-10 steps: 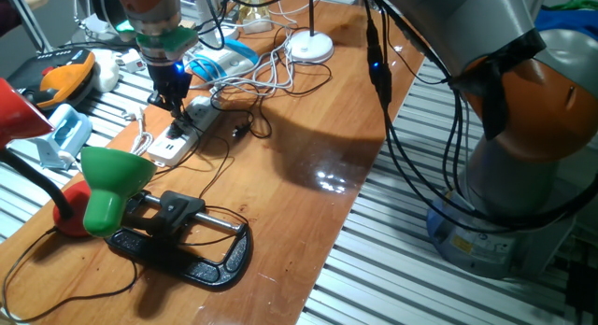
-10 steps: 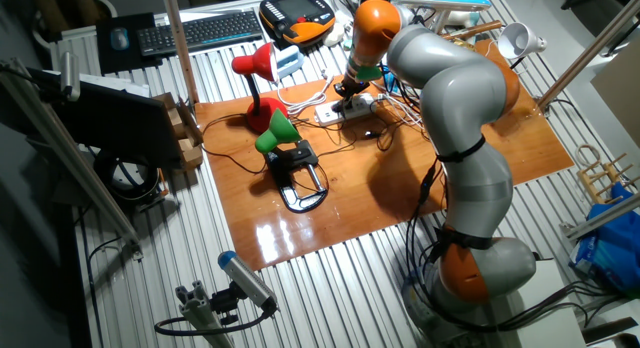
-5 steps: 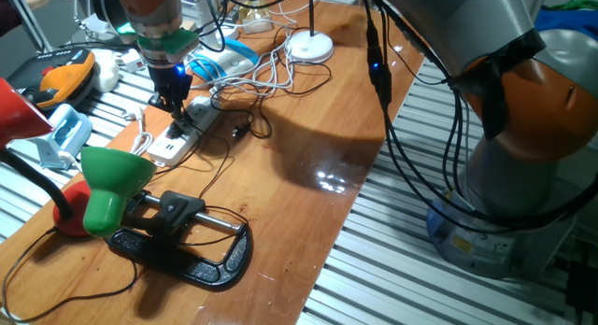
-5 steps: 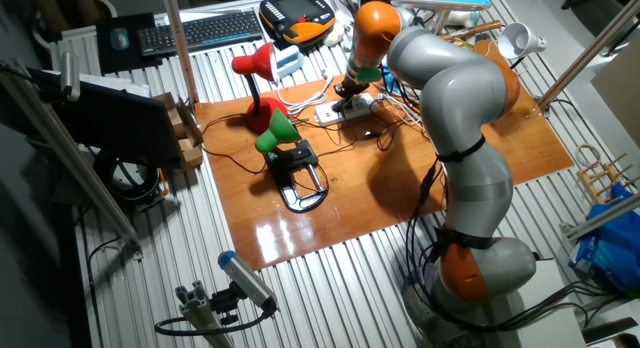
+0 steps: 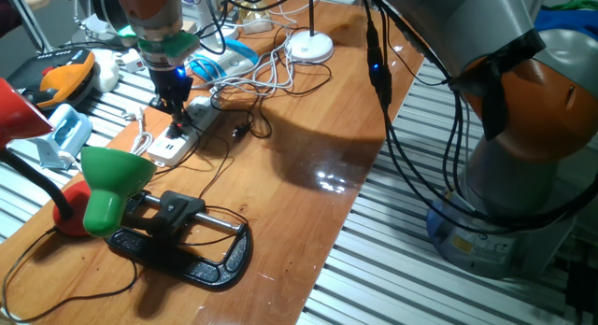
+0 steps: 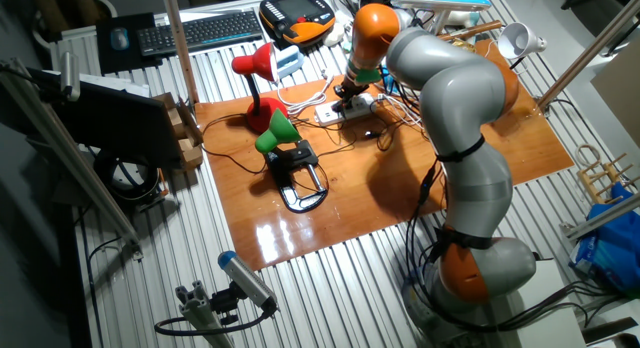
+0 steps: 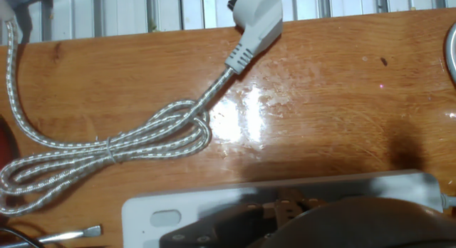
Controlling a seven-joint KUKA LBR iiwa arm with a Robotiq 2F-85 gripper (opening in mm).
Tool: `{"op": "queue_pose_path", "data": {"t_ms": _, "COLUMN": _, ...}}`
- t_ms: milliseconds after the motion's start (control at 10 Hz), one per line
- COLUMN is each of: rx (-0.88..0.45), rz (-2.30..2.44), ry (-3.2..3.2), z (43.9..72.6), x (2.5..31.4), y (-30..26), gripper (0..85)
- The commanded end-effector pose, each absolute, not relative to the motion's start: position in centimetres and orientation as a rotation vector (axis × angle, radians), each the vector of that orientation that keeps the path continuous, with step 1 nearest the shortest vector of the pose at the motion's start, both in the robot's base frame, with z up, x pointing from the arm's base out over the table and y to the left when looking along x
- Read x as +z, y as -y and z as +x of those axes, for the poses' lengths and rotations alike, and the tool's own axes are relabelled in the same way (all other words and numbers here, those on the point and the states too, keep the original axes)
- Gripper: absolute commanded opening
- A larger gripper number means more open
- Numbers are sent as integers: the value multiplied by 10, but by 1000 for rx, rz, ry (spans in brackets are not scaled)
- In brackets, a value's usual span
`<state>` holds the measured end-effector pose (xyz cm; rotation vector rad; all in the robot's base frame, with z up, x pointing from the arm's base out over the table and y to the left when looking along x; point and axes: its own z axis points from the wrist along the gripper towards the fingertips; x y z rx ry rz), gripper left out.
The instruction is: Plug in the power cord of the desk lamp, turn on the socket, and light up the desk lamp
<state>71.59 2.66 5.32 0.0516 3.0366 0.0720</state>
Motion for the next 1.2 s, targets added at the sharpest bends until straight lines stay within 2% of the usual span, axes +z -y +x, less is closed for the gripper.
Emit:
{"op": "queue_pose_path", "data": {"t_ms": 0, "rx": 73, "rz": 52, "ry": -3038, "z": 715, "x": 51, "y": -27, "gripper": 0}}
{"op": "queue_pose_path", "data": {"t_ms": 400, "rx": 75, "rz": 54, "ry": -3033, "z": 715, "x": 50, "y": -26, "gripper": 0}}
{"op": "queue_pose_path", "data": {"t_ms": 900, "rx": 62, "rz": 70, "ry": -3052, "z": 715, "x": 78, "y": -26, "gripper": 0}}
{"op": "queue_pose_path", "data": {"t_ms": 1100, "rx": 98, "rz": 99, "ry": -3050, "z": 717, "x": 89, "y": -29, "gripper": 0}}
